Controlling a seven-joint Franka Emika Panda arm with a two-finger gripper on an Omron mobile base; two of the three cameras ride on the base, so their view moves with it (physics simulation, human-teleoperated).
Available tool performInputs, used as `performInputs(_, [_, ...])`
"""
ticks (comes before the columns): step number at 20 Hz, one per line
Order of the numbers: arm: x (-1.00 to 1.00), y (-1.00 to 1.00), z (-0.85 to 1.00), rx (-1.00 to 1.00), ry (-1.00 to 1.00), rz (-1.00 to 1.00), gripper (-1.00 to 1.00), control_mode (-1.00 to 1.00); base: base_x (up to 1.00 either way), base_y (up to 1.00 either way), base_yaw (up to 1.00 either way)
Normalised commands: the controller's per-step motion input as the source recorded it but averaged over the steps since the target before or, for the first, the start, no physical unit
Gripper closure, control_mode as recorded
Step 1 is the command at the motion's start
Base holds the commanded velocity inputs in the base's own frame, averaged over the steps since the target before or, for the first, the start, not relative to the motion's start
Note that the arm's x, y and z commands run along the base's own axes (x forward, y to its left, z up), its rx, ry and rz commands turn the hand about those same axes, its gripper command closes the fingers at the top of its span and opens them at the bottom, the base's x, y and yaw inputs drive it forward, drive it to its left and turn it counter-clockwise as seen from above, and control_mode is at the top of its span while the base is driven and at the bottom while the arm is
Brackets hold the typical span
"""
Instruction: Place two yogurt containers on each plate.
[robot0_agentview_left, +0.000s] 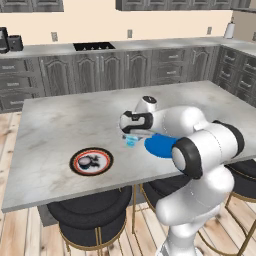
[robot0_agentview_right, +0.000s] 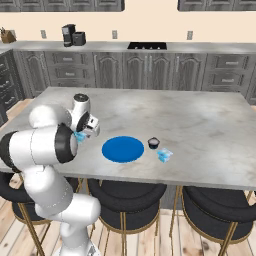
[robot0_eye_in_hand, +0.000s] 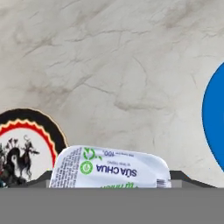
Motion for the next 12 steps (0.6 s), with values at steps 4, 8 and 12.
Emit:
performInputs(4, [-0.33,0.85,0.13,0.0,0.07,-0.02,1.0,-1.0,0.0,0.0,0.0])
performInputs(8, [-0.1,0.76,0.05,-0.04,0.18,-0.04,1.0,-1.0,0.0,0.0,0.0])
performInputs(12, [0.0,0.71,-0.01,-0.08,0.18,-0.1,1.0,-1.0,0.0,0.0,0.0])
